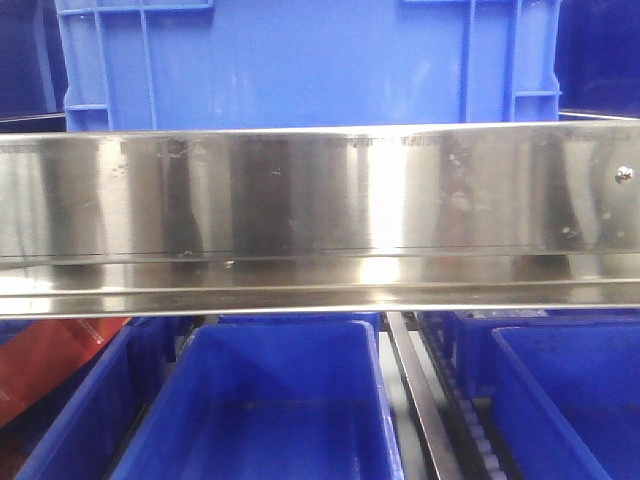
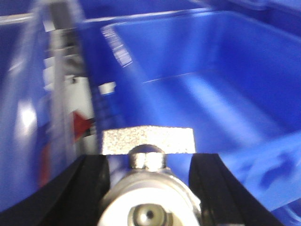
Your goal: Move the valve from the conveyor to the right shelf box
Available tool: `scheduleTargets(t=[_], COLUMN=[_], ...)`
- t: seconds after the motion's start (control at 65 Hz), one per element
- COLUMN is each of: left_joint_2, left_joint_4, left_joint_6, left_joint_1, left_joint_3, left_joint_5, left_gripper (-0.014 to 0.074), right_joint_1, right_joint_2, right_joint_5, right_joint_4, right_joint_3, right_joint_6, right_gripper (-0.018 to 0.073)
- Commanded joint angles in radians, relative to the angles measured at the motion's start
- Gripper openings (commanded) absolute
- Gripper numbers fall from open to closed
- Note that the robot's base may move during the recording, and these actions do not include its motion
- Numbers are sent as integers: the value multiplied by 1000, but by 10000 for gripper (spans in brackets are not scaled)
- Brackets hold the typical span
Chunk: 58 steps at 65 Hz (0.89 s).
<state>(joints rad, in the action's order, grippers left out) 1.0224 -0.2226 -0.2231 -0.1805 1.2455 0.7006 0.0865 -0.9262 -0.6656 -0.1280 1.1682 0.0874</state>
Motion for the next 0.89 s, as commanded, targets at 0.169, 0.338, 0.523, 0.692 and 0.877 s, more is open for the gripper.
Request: scheduleTargets(t=[0.169, 0.338, 0.523, 0.692, 0.877], left_joint_2=[304, 465, 565, 637, 688], left_joint_4=[-11, -20, -33, -92, -114], left_joint_6=[33, 156, 206, 206, 204], left_joint_1=[-153, -172, -172, -175, -177], left_joint_3=[290, 430, 462, 462, 462], left_joint_5=[-37, -30, -37, -46, -52], left_gripper=[-111, -111, -111, -111, -109], right_joint_1=[145, 194, 212, 212, 212], right_joint_2=[-247, -414, -557, -637, -667], right_joint_5=[157, 233, 307, 332, 332], right_joint_4=[-11, -13, -16, -18, -18], right_joint_3=[224, 323, 365, 365, 365], right_joint_6=[9, 9, 9, 9, 9], right_gripper=[-162, -162, -162, -162, -162])
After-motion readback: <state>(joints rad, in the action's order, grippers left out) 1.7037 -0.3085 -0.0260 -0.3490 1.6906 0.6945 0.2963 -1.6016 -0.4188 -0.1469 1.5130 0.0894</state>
